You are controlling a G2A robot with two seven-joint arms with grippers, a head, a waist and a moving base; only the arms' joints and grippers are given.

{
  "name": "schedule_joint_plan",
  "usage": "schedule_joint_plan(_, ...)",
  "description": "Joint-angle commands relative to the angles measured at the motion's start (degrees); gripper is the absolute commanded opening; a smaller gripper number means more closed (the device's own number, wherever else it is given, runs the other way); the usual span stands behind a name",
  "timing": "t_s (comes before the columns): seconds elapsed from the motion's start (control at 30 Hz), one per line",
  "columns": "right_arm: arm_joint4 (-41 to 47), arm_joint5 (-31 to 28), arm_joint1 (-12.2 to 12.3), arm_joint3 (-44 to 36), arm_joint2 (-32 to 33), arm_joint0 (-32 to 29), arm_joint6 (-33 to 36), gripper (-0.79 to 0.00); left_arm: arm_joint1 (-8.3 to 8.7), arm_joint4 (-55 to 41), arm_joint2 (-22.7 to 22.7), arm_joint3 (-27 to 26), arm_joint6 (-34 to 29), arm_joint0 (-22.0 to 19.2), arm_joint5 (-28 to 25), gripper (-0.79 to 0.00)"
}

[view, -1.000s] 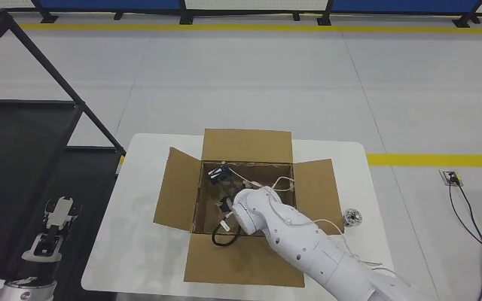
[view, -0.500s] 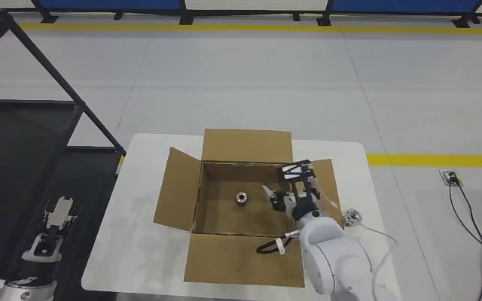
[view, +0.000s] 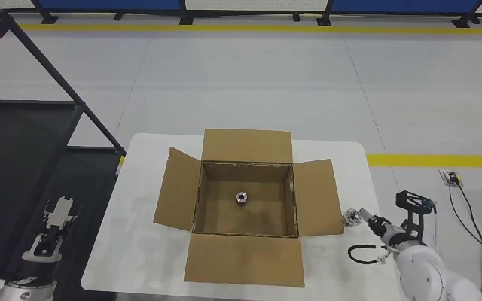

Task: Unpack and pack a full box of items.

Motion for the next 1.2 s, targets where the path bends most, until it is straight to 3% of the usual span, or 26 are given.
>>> schedule_joint_plan(0.0, 1.3, -3.5, 0.3, 6.5, 0.2, 2.6, 1.2, 0.0, 0.0, 0.0, 0.0, 0.0, 0.0, 0.0, 0.0, 0.0)
schedule_joint_plan(0.23, 0.8, -7.6, 0.6, 20.4, -3.9, 11.0, 2.6, 0.0, 0.0, 0.0, 0.0, 0.0, 0.0, 0.0, 0.0, 0.0)
schedule_joint_plan(0.43, 0.6, -8.9, 0.7, 26.3, -6.5, 15.7, 2.9, 0.0, 0.0, 0.0, 0.0, 0.0, 0.0, 0.0, 0.0, 0.0)
schedule_joint_plan(0.47, 0.8, -9.1, 0.7, 27.0, -6.8, 16.3, 3.1, -0.357, 0.0, 0.0, 0.0, 0.0, 0.0, 0.0, 0.0, 0.0)
schedule_joint_plan(0.63, 0.2, -9.4, 0.9, 30.1, -8.1, 19.0, 4.3, -0.785, 0.0, 0.0, 0.0, 0.0, 0.0, 0.0, 0.0, 0.0)
schedule_joint_plan(0.93, -0.3, -7.1, 1.3, 26.9, -7.3, 18.5, 5.7, -0.785, 0.0, 0.0, 0.0, 0.0, 0.0, 0.0, 0.0, 0.0)
schedule_joint_plan(1.17, 1.2, -3.8, 1.7, 16.9, -4.1, 14.0, 4.2, -0.785, 0.0, 0.0, 0.0, 0.0, 0.0, 0.0, 0.0, 0.0)
